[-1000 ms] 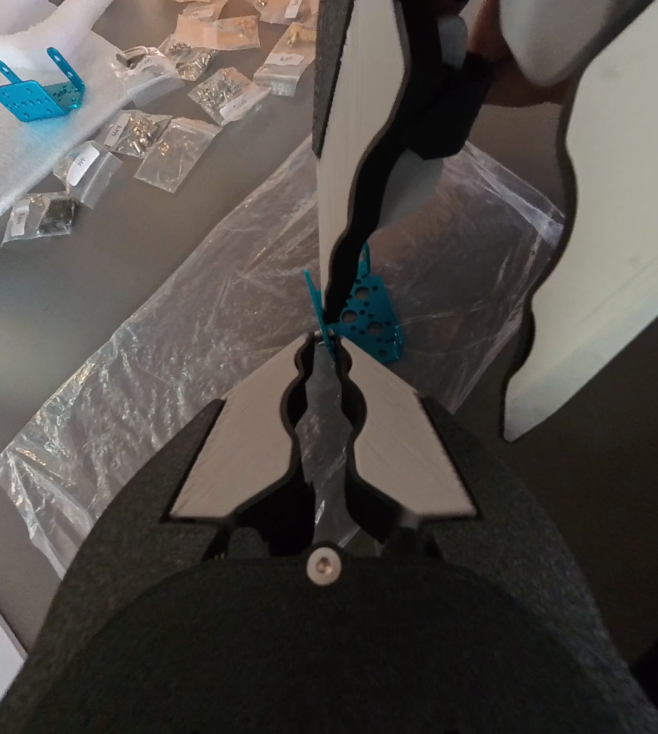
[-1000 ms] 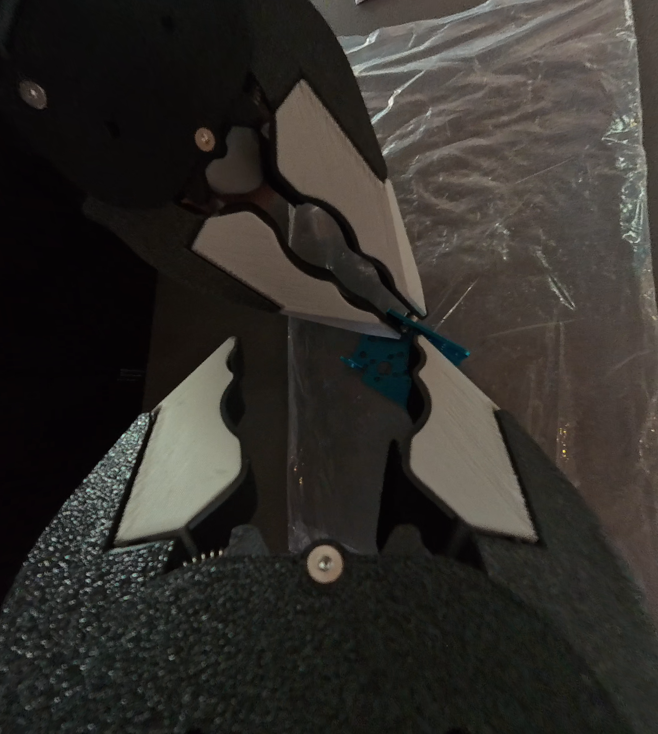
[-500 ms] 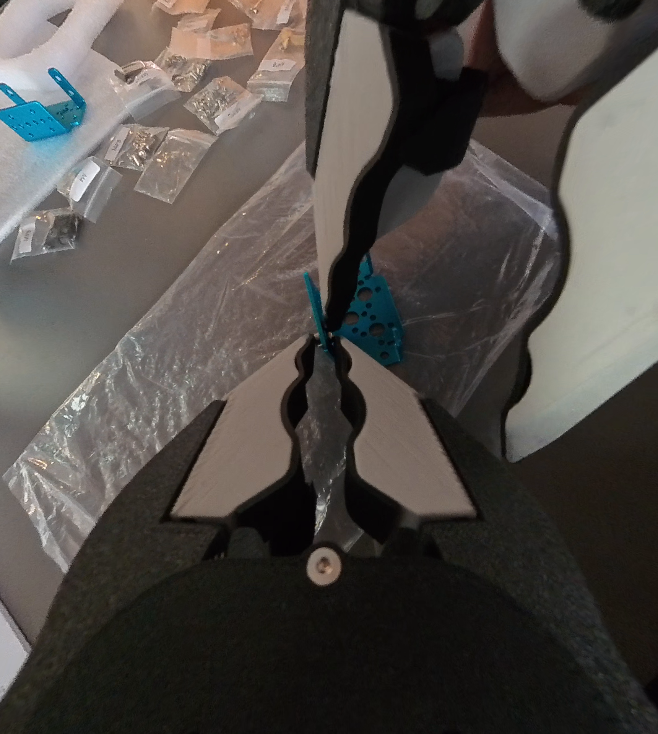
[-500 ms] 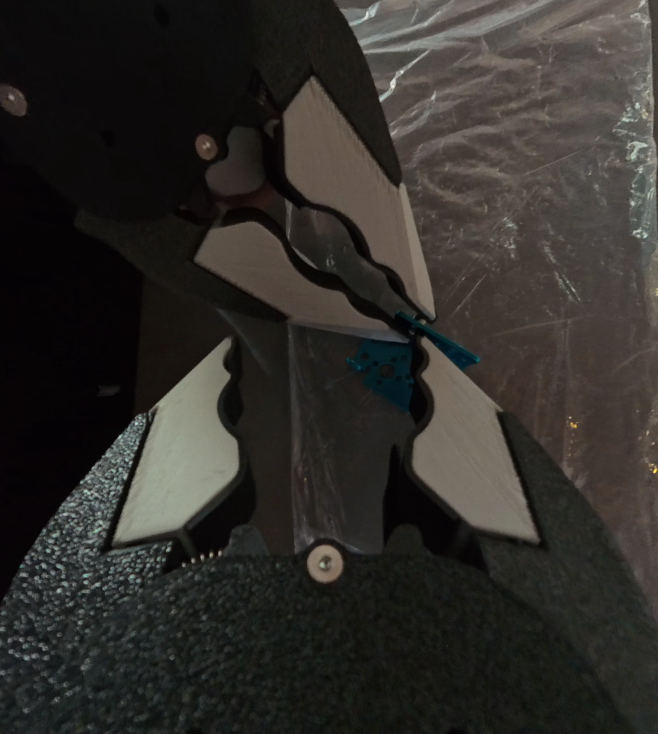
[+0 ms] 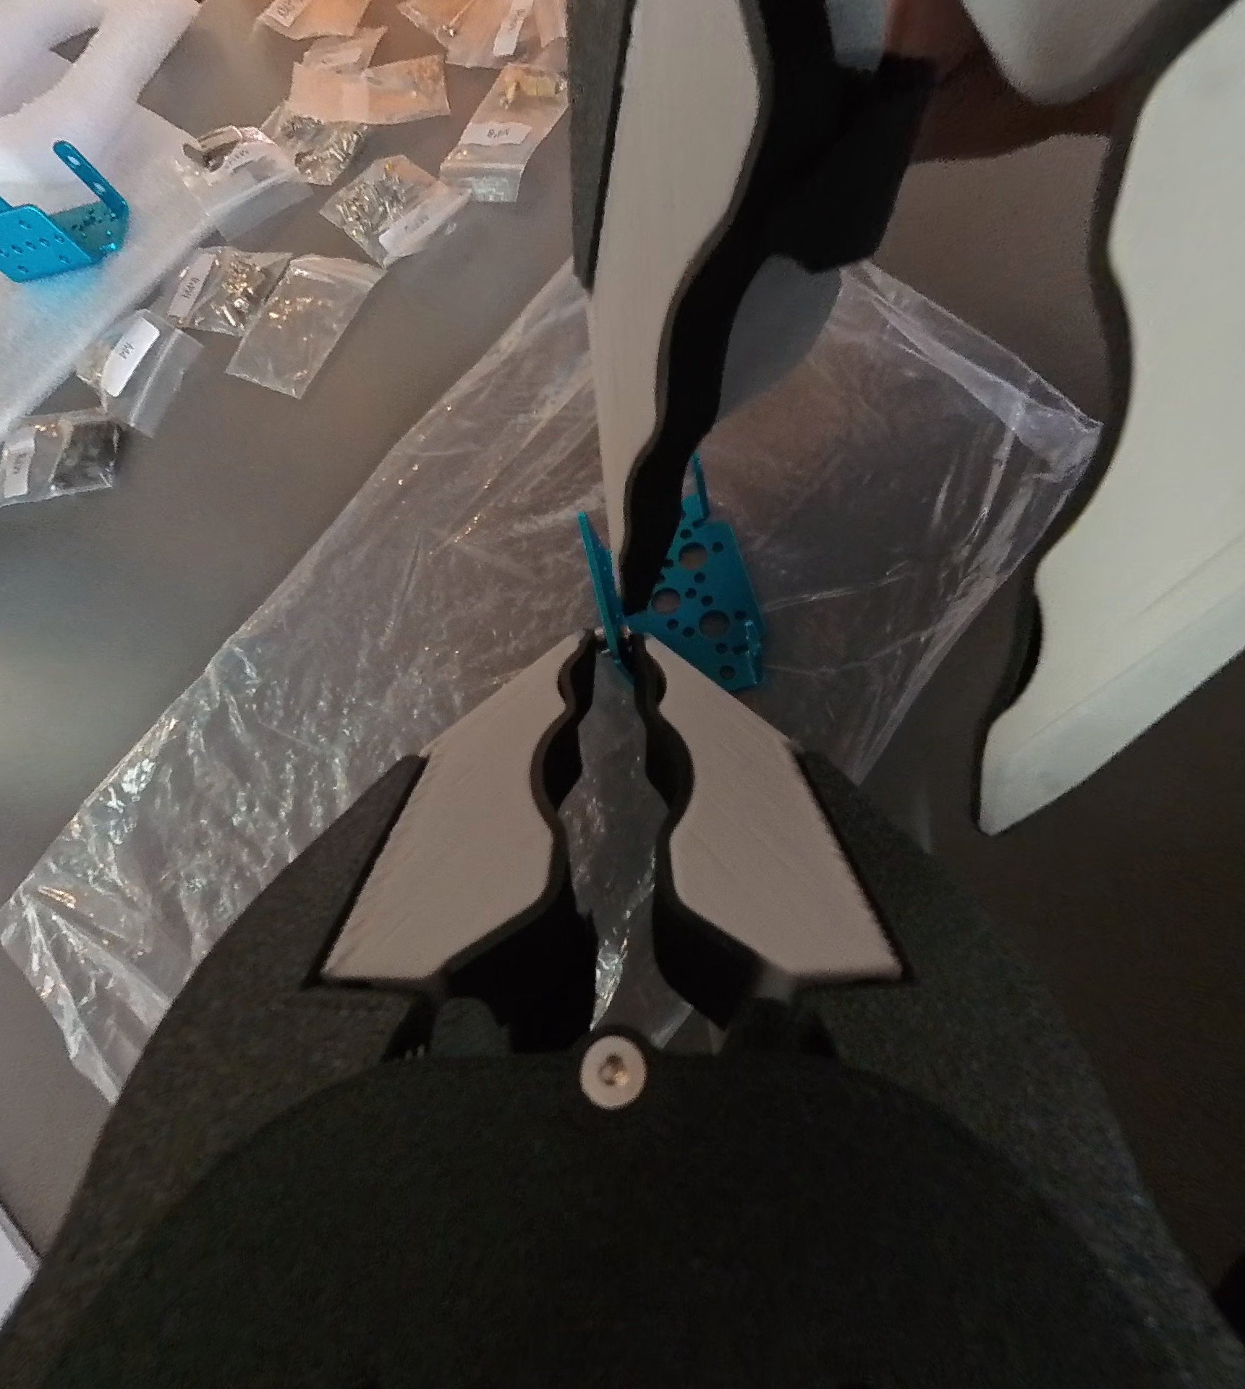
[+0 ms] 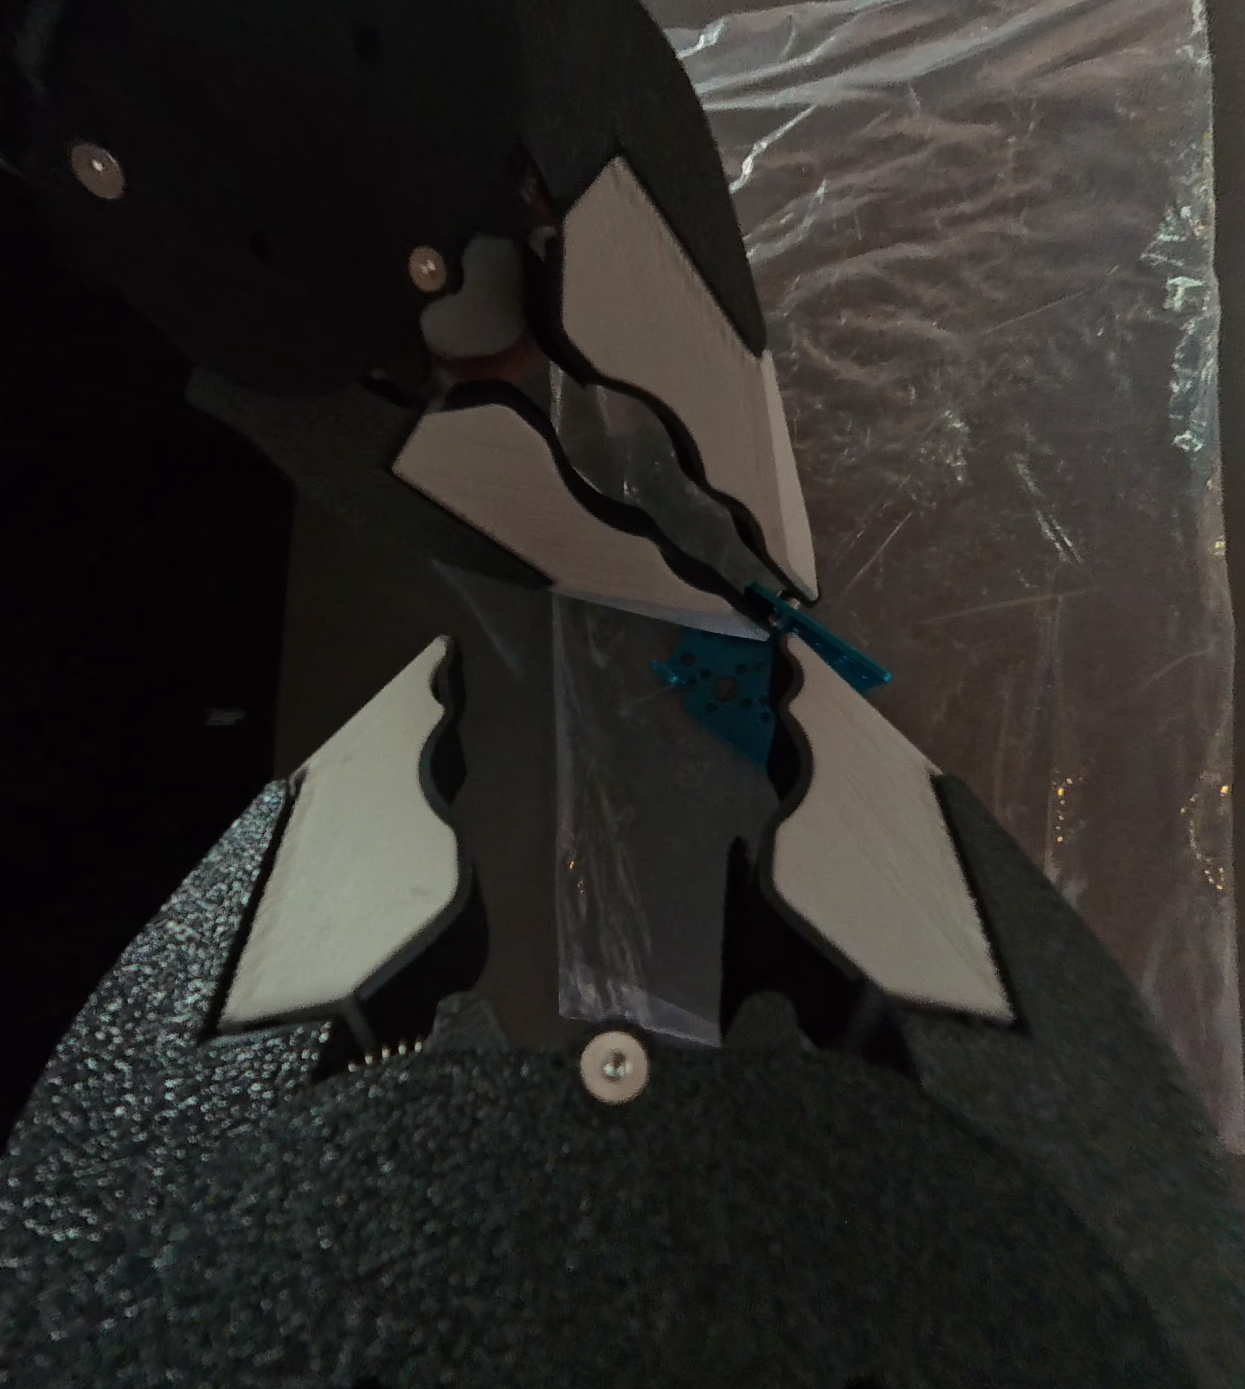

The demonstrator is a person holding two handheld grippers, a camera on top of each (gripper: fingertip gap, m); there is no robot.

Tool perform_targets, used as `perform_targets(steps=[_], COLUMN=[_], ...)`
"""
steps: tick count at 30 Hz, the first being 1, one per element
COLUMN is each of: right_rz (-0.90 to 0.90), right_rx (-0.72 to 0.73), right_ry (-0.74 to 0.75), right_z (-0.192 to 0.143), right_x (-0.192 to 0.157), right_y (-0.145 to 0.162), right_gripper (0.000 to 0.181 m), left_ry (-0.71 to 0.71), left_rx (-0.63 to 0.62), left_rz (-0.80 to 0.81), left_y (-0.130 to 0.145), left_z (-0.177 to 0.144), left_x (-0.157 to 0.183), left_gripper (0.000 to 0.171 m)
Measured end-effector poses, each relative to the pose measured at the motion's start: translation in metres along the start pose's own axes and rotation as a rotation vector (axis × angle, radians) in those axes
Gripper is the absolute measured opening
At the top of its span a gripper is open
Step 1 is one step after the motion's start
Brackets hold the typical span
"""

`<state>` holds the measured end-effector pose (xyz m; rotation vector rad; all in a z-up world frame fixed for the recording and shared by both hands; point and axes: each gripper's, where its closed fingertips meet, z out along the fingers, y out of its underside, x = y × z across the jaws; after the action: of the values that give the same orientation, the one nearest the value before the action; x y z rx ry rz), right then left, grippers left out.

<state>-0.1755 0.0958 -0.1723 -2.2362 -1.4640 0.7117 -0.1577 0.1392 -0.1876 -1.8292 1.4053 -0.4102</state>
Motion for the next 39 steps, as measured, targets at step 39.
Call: perform_targets(steps=[39], right_rz=[0.227], right_rx=[0.475], right_ry=[-0.411], right_z=[-0.06], right_x=[0.024], right_y=[-0.025], right_gripper=[0.069], left_ry=[-0.156], left_rx=[0.372], left_rz=[0.946], left_y=[-0.07], left_z=[-0.037], left_x=[-0.013], left_gripper=[0.009])
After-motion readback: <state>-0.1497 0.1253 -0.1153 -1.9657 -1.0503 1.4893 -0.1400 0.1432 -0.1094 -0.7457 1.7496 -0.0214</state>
